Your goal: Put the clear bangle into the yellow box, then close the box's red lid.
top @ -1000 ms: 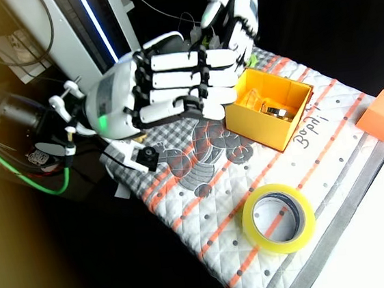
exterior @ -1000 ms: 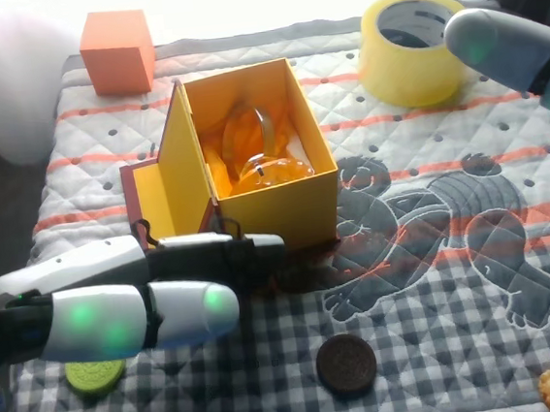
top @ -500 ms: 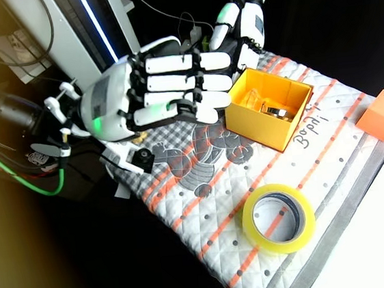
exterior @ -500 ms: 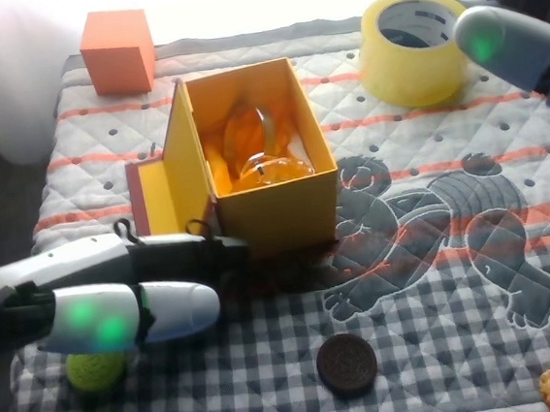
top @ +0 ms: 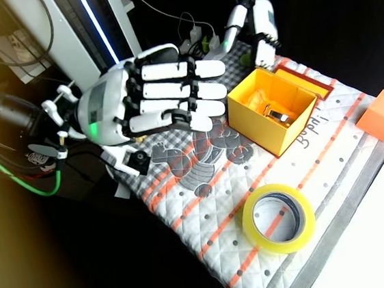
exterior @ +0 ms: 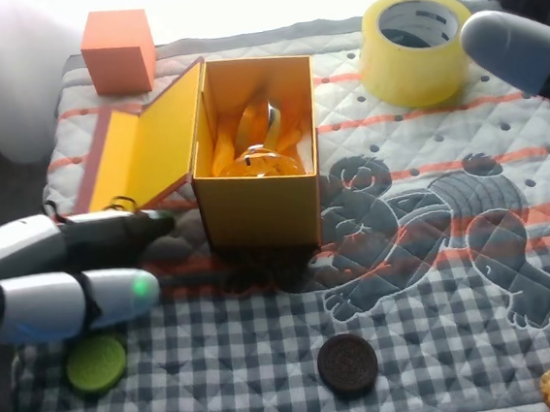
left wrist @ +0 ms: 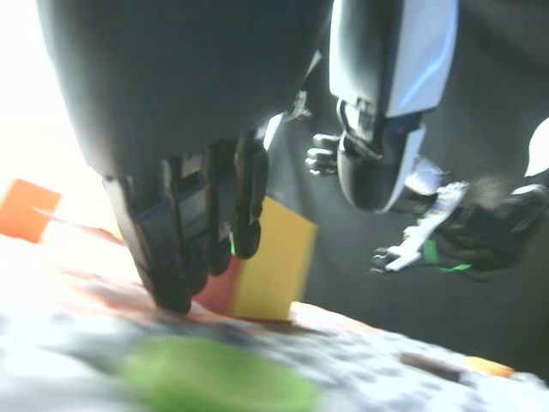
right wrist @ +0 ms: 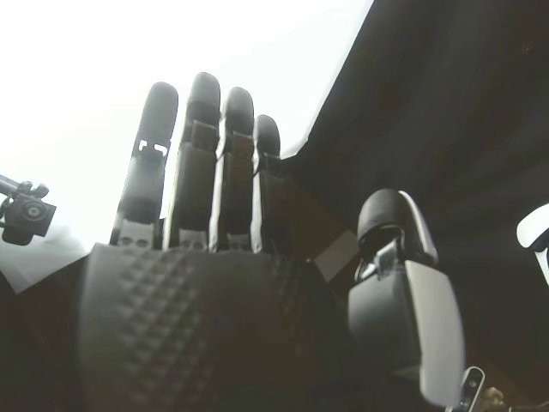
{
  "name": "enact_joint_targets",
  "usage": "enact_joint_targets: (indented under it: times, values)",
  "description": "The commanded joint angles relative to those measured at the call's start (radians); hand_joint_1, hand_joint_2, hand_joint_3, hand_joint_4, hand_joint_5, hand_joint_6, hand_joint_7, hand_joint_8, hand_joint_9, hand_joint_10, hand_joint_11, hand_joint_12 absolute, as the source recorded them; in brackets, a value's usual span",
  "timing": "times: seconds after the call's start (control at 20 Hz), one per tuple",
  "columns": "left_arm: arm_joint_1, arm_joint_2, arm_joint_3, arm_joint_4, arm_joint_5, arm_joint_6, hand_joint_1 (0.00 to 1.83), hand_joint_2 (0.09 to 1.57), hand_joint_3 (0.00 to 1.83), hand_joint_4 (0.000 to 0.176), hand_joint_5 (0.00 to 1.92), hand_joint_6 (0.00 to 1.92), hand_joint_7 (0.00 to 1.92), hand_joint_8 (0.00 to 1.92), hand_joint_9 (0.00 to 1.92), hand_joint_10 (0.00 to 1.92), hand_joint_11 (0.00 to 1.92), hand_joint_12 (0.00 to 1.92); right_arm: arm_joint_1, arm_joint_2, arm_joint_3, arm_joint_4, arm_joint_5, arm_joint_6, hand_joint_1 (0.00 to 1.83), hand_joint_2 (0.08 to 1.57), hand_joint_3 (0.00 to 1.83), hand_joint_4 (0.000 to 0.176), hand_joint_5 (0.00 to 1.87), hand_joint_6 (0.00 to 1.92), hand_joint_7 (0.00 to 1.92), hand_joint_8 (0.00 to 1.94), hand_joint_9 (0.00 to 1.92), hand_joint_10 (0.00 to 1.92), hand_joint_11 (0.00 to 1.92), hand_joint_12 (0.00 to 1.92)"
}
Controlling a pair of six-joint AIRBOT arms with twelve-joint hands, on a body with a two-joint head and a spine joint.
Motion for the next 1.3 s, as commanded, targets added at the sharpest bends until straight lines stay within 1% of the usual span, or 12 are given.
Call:
enact_joint_targets:
  times: [0.0,0.3,0.4,0.45,0.65,0.75,0.9,0.95,1.0,1.1,1.15,1.25]
  values:
    - [-0.003,0.005,-0.001,-0.033,-0.134,0.007,0.43,1.25,0.0,0.0,0.24,0.0,0.22,0.01,0.23,0.01,0.26,0.13,0.004,0.005,-0.002,-0.002,0.12,0.002,0.01,1.23,0.0,0.0,0.36,0.0,0.53,0.0,0.52,0.01,0.05,1.07]
    - [0.018,0.008,-0.005,-0.163,-0.252,0.064,0.22,1.31,0.01,0.0,0.18,0.01,0.2,0.0,0.22,0.01,0.19,0.1,-0.005,0.01,-0.007,0.01,0.126,0.002,0.04,1.23,0.0,0.0,0.37,0.0,0.54,0.0,0.53,0.01,0.04,1.09]
    - [0.017,-0.001,-0.009,-0.197,-0.298,0.083,0.2,1.31,0.01,0.0,0.15,0.0,0.18,0.0,0.2,0.0,0.16,0.09,-0.01,0.011,-0.009,0.016,0.13,0.002,0.02,1.23,0.0,0.0,0.37,0.0,0.55,0.0,0.54,0.01,0.04,1.1]
    - [0.016,-0.016,-0.009,-0.227,-0.355,0.085,0.27,1.29,0.0,0.0,0.16,0.0,0.14,0.0,0.15,0.0,0.14,0.08,-0.014,0.013,-0.012,0.019,0.133,0.002,0.02,1.24,0.0,0.0,0.36,0.0,0.55,0.0,0.54,0.0,0.02,1.14]
    - [-0.034,-0.043,0.0,-0.22,-0.415,0.085,0.26,1.31,0.0,0.0,0.16,0.01,0.14,0.01,0.16,0.01,0.15,0.08,-0.024,0.018,-0.016,0.029,0.138,0.002,0.01,1.26,0.01,0.0,0.36,0.0,0.57,0.01,0.55,0.01,0.0,1.15]
    - [-0.09,-0.046,0.004,-0.142,-0.389,0.085,0.22,1.3,0.0,0.0,0.17,0.01,0.17,0.01,0.17,0.01,0.14,0.08,-0.029,0.019,-0.017,0.033,0.143,0.002,0.0,1.25,0.0,0.0,0.36,0.0,0.58,0.01,0.56,0.01,0.02,1.16]
    - [-0.193,-0.04,0.002,0.084,-0.291,-0.001,0.17,1.3,0.0,0.0,0.26,0.01,0.24,0.01,0.24,0.01,0.18,0.12,-0.034,0.015,-0.016,0.034,0.143,0.002,0.01,1.25,0.0,0.0,0.36,0.0,0.59,0.01,0.58,0.02,0.03,1.17]
    - [-0.23,-0.04,0.001,0.179,-0.239,-0.042,0.43,1.21,0.0,0.0,0.23,0.0,0.23,0.0,0.22,0.0,0.17,0.13,-0.038,0.016,-0.017,0.037,0.144,0.002,0.01,1.25,0.0,0.0,0.36,0.0,0.6,0.01,0.58,0.02,0.04,1.18]
    - [-0.263,-0.042,-0.006,0.279,-0.18,-0.073,0.47,1.19,0.0,0.0,0.22,0.0,0.24,0.01,0.22,0.0,0.17,0.14,-0.04,0.015,-0.016,0.039,0.144,0.002,0.01,1.25,0.0,0.0,0.36,0.0,0.59,0.01,0.58,0.02,0.04,1.17]
    - [-0.292,-0.045,-0.016,0.389,-0.107,-0.099,0.23,1.29,0.01,0.0,0.14,0.0,0.15,0.0,0.14,0.0,0.11,0.13,-0.041,0.015,-0.016,0.039,0.144,0.002,0.02,1.26,0.0,0.0,0.37,0.0,0.6,0.01,0.59,0.02,0.03,1.2]
    - [-0.311,-0.049,-0.016,0.457,-0.049,-0.112,0.23,1.29,0.0,0.0,0.23,0.01,0.26,0.01,0.25,0.01,0.2,0.19,-0.042,0.014,-0.016,0.039,0.144,0.002,0.02,1.25,0.0,0.0,0.38,0.0,0.6,0.01,0.59,0.02,0.03,1.21]
    - [-0.324,-0.049,-0.015,0.498,-0.001,-0.112,0.23,1.28,0.0,0.0,0.26,0.01,0.3,0.01,0.26,0.0,0.2,0.19,-0.045,0.014,-0.016,0.039,0.144,0.002,0.02,1.24,0.0,0.005,0.39,0.0,0.6,0.01,0.59,0.02,0.04,1.19]
